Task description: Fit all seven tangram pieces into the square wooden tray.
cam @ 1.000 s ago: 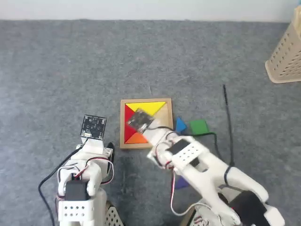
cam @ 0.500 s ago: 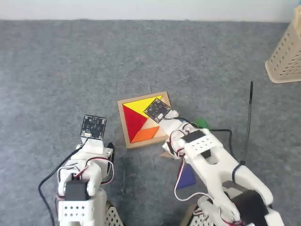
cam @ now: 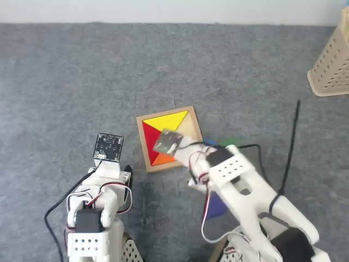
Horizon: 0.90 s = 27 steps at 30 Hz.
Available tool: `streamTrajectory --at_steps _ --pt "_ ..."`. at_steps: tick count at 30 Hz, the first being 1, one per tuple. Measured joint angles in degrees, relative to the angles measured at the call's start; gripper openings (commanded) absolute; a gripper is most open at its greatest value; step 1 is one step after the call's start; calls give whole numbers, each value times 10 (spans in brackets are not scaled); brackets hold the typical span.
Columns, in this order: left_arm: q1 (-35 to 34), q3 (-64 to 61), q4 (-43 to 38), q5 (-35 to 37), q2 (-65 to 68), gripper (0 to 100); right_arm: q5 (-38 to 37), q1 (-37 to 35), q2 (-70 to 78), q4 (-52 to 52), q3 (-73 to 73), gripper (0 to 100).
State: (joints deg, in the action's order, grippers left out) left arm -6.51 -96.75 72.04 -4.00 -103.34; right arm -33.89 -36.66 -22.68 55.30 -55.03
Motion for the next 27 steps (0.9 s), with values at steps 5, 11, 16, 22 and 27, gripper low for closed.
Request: streamTrajectory --at_steps 5,11,16,22,27 --pt "0 0 0 0 0 133 -1 -32 0 2 0 146" --pt "0 0 0 0 0 133 -1 -31 0 2 0 210" --pt "0 0 0 0 0 133 -23 -31 0 2 -4 210" --pt "0 0 0 0 0 133 -44 -16 0 -11 -12 209" --pt "0 0 0 0 0 133 -47 -15 0 -18 -14 209"
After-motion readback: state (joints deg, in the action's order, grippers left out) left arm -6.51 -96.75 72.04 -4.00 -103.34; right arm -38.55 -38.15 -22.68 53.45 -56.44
